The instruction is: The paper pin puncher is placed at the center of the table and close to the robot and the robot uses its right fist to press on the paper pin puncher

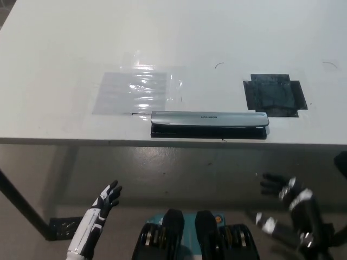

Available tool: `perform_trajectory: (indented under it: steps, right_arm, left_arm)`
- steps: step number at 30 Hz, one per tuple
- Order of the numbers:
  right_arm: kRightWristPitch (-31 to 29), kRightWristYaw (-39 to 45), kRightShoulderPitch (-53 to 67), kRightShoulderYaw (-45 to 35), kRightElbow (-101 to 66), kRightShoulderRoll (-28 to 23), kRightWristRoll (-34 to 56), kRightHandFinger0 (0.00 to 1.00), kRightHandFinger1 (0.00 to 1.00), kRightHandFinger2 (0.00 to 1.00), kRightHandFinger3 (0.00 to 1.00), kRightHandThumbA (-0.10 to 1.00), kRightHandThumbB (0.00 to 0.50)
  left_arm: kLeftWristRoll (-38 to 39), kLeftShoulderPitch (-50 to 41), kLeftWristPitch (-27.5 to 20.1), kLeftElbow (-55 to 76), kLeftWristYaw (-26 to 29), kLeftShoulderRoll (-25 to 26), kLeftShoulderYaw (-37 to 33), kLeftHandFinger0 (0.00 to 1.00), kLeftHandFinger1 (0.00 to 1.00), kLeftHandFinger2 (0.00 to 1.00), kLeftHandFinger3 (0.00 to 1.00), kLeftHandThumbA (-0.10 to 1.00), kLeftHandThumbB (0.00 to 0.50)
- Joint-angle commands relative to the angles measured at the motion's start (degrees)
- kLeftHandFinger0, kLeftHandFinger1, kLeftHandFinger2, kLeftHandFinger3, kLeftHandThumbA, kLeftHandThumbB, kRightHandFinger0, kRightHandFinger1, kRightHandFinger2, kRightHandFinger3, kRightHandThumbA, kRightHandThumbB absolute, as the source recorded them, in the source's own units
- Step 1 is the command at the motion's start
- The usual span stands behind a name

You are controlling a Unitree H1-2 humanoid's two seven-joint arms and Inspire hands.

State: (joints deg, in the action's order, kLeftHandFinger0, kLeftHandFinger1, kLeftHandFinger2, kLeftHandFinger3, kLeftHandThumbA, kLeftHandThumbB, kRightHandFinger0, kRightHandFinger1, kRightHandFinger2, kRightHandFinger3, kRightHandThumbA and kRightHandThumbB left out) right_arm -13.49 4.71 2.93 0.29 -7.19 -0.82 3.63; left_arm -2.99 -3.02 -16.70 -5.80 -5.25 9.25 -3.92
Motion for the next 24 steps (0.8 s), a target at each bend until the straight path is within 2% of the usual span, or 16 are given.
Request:
perform_trajectory:
  steps: [1,2,5,8,11,15,18,19,20,22,24]
  right_arm:
    - [11.9,-1.0,-9.2,-0.5,-11.0,0.2,4.8,0.0,0.0,0.0,0.0,1.0,0.19]
    - [13.2,-0.9,-10.5,-0.5,-11.6,0.2,4.8,0.0,0.0,0.0,0.0,1.0,0.207]
    - [18.6,-0.3,-19.7,0.1,-12.6,0.1,7.0,0.0,0.0,0.0,0.0,1.0,0.2]
    - [21.7,-0.5,-25.3,0.1,-11.5,0.7,7.4,0.0,0.0,0.03,0.0,1.0,0.201]
    - [20.4,-0.9,-32.1,0.2,-5.4,1.7,5.7,0.0,0.0,0.08,0.04,1.0,0.217]
    - [20.8,-2.4,-38.5,-0.5,1.9,4.3,5.8,0.0,0.0,0.05,0.03,1.0,0.224]
    - [19.8,-3.3,-43.0,-0.7,9.2,5.7,4.6,0.0,0.0,0.07,0.03,1.0,0.239]
    - [19.6,-3.4,-44.2,-0.9,12.2,6.1,4.5,0.0,0.0,0.1,0.05,1.0,0.258]
    - [18.8,-2.6,-44.9,-0.9,14.4,6.1,4.9,0.0,0.04,0.2,0.12,1.0,0.26]
    - [16.6,-1.4,-46.7,-1.2,19.8,6.4,5.9,0.04,0.12,0.33,0.25,1.0,0.259]
    - [14.5,-1.4,-48.1,-1.2,25.0,6.8,5.4,0.05,0.15,0.36,0.29,1.0,0.236]
  left_arm:
    - [1.5,1.3,-3.3,0.3,-0.7,0.5,0.6,1.0,1.0,1.0,1.0,1.0,0.335]
    - [1.6,1.3,-3.2,0.3,-0.8,0.5,0.7,1.0,1.0,1.0,1.0,1.0,0.327]
    - [1.7,1.5,-2.9,0.3,-0.8,0.5,0.8,1.0,1.0,1.0,1.0,1.0,0.303]
    - [1.6,1.6,-3.0,0.3,-0.9,0.7,0.9,1.0,1.0,1.0,1.0,1.0,0.319]
    - [1.9,1.9,-2.9,0.2,-1.0,0.6,0.9,1.0,1.0,1.0,1.0,1.0,0.326]
    - [1.4,1.9,-2.8,0.6,-0.8,0.6,1.1,1.0,1.0,1.0,1.0,1.0,0.324]
    - [1.2,2.0,-3.0,0.6,-0.8,0.8,1.2,1.0,1.0,1.0,1.0,1.0,0.324]
    - [1.2,1.9,-3.1,0.6,-0.8,0.8,1.2,1.0,1.0,1.0,1.0,1.0,0.323]
    - [1.4,1.9,-3.2,0.6,-0.9,0.7,1.2,1.0,1.0,1.0,1.0,1.0,0.321]
    - [1.8,1.9,-3.0,0.6,-1.0,0.6,1.1,1.0,1.0,1.0,1.0,1.0,0.318]
    - [1.5,2.1,-3.3,0.4,-1.0,0.8,1.1,1.0,1.0,1.0,1.0,1.0,0.309]
